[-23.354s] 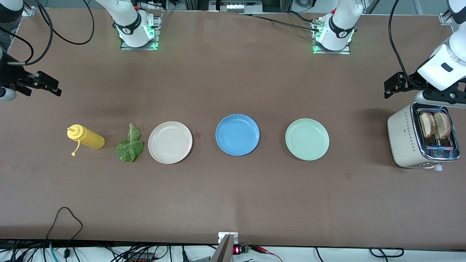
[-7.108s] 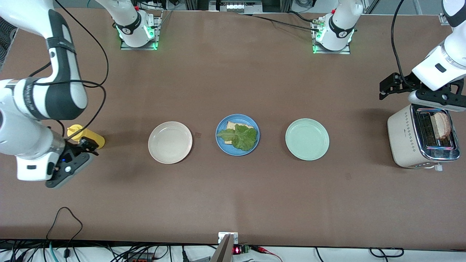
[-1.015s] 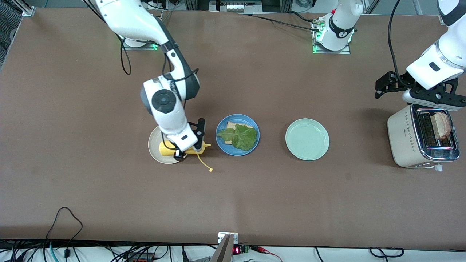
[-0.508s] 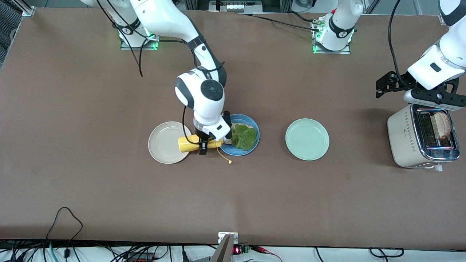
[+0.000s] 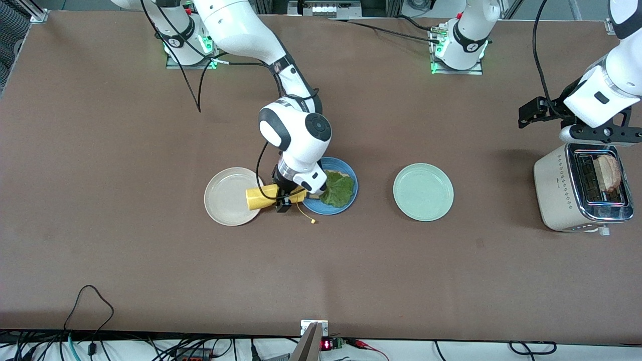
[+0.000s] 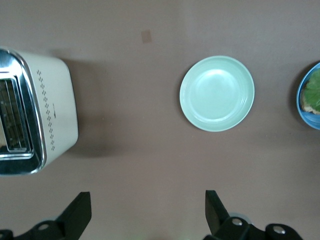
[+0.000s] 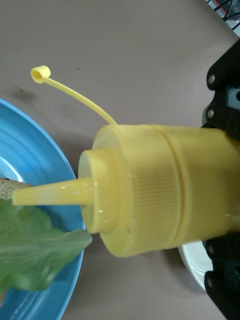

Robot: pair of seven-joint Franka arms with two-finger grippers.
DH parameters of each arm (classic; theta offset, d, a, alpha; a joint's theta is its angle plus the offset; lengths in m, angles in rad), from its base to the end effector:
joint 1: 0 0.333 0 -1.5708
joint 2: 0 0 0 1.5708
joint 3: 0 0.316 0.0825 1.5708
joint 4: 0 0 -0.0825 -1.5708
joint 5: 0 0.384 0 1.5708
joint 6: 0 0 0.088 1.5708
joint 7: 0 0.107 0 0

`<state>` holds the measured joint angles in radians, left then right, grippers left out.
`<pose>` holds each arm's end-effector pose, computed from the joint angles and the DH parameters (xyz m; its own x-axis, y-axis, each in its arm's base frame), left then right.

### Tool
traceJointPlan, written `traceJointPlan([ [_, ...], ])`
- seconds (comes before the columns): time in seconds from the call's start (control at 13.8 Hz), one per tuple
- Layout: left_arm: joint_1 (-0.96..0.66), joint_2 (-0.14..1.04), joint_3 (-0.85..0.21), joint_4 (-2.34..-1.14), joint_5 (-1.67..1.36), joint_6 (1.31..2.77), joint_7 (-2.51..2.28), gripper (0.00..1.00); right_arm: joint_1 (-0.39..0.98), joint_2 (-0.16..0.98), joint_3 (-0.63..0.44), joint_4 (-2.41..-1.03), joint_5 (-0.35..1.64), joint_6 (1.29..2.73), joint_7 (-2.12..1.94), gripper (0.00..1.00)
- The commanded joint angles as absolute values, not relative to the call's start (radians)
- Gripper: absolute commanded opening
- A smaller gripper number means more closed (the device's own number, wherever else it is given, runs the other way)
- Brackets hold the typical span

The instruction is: Make sandwich in blue plate with both arms

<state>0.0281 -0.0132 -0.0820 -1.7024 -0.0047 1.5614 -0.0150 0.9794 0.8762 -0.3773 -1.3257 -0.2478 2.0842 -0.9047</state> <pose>0.5422 -0.0300 0.5693 0.9911 -0.0383 -0.1275 -0.0385 -0.9993 0.0017 0.5755 0.4584 0.2309 -0.1204 0.8871 -0.4457 0.9549 0.2262 0.1923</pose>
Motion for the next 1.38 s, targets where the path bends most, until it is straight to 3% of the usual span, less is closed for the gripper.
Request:
traceJointPlan([
  [0.0,0.049,0.006,-0.083,-1.674,-0.011,1.522,-0.023,1.00,0.996,0.894,-0.394,-1.290,-0.268,2.051,-0.897,0.00],
  [0.73,0.074,0.034,-0.083,-1.666,-0.014,1.522,-0.008,1.00,1.019,0.902,-0.394,-1.290,-0.295,2.026,-0.858,0.00],
  [0.94,0.075,0.055,-0.083,-1.646,-0.017,1.519,-0.008,1.00,0.991,0.839,-0.399,-1.289,-0.267,2.028,-0.853,0.00],
  [1.31,0.086,0.063,-0.084,-1.644,-0.012,1.522,-0.005,1.00,0.875,0.683,-0.399,-1.377,0.026,2.051,-0.887,0.00],
])
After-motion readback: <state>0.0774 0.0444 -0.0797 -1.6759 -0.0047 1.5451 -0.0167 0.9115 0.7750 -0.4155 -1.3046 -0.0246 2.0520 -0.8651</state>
